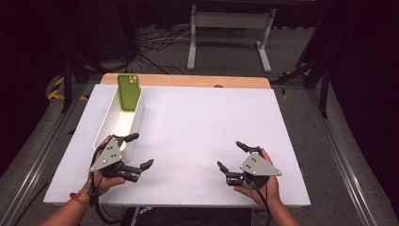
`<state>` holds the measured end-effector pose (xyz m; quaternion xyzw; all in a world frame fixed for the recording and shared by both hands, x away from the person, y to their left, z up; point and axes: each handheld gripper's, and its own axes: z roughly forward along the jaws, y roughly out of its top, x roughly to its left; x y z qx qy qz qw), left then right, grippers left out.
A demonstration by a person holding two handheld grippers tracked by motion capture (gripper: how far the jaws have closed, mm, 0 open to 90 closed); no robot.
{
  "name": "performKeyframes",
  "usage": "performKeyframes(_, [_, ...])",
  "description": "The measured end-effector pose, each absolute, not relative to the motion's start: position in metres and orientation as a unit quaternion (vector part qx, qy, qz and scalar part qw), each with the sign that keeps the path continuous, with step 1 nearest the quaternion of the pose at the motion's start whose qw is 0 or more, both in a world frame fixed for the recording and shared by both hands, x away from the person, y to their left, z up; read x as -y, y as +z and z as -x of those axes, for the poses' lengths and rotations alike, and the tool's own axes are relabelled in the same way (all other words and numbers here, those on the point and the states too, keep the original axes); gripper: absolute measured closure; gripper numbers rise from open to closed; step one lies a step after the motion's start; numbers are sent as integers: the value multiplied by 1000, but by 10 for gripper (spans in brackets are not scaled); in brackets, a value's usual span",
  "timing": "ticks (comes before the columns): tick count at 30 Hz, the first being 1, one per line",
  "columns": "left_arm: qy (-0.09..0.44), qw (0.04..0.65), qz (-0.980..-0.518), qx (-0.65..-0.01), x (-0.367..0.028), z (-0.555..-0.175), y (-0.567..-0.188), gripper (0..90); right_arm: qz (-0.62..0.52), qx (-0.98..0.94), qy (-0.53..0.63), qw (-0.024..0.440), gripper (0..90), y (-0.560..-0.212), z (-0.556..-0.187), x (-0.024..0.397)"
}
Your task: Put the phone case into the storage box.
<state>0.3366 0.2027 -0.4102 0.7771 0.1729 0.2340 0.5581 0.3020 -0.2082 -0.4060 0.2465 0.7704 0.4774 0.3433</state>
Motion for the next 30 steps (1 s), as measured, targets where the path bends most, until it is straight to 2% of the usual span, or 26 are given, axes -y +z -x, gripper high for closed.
performKeyframes(14, [215,551,-784,-190,-198,-327,-432,40,-243,-774,472,344,158,-412,-294,210])
performKeyframes(30, [216,553,-783,-188,-199,-326,-430,39,-241,-769,480,346,157,-409,-290,213])
